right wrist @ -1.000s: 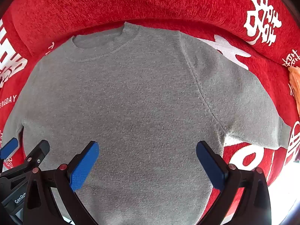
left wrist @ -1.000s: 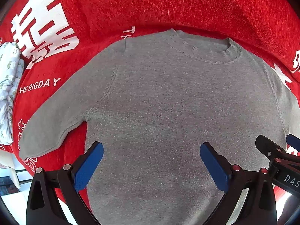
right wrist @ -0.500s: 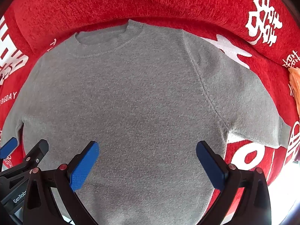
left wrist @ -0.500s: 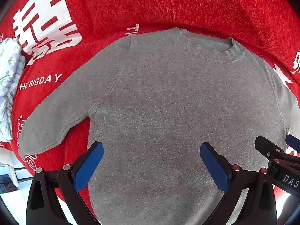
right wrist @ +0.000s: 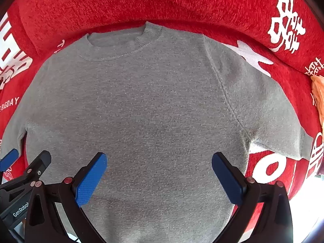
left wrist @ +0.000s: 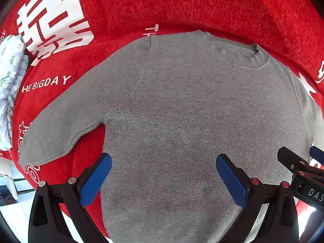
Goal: Fold small clothes
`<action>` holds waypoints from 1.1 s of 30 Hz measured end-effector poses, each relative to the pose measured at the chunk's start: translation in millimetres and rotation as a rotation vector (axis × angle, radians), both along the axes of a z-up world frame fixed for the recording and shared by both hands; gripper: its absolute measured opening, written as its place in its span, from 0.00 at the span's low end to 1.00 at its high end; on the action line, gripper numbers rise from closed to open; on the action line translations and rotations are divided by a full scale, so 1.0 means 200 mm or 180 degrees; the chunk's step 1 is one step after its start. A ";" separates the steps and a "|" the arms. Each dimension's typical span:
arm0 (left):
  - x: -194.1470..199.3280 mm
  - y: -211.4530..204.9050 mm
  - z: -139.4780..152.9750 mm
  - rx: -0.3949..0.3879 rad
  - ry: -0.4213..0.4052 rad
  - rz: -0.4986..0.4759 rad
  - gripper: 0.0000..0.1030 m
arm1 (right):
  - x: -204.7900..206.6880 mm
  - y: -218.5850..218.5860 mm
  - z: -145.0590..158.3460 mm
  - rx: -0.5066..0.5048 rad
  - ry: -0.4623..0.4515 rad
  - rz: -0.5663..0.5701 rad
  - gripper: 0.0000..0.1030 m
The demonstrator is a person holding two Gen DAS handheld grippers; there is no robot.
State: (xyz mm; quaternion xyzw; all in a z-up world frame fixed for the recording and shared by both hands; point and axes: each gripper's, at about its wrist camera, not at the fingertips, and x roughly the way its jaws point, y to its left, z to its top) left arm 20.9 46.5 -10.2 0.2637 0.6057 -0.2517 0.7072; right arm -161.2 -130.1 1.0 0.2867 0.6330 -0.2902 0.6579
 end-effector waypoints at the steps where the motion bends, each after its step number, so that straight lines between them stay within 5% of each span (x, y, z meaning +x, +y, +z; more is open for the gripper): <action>1: 0.00 0.01 0.00 -0.0004 0.0007 0.0010 1.00 | 0.00 0.01 0.00 -0.0005 0.0001 0.0001 1.00; 17: 0.09 0.13 -0.01 -0.0182 0.0136 0.0153 1.00 | 0.09 0.14 0.04 -0.0078 0.0008 0.0104 1.00; 25: 0.32 0.50 0.01 -0.0845 0.0386 0.0827 1.00 | 0.15 0.25 0.04 -0.0050 -0.0025 0.0310 1.00; 33: 0.53 0.85 -0.27 -0.1523 0.0917 0.1700 1.00 | 0.22 0.42 0.00 0.0053 -0.0002 0.0577 1.00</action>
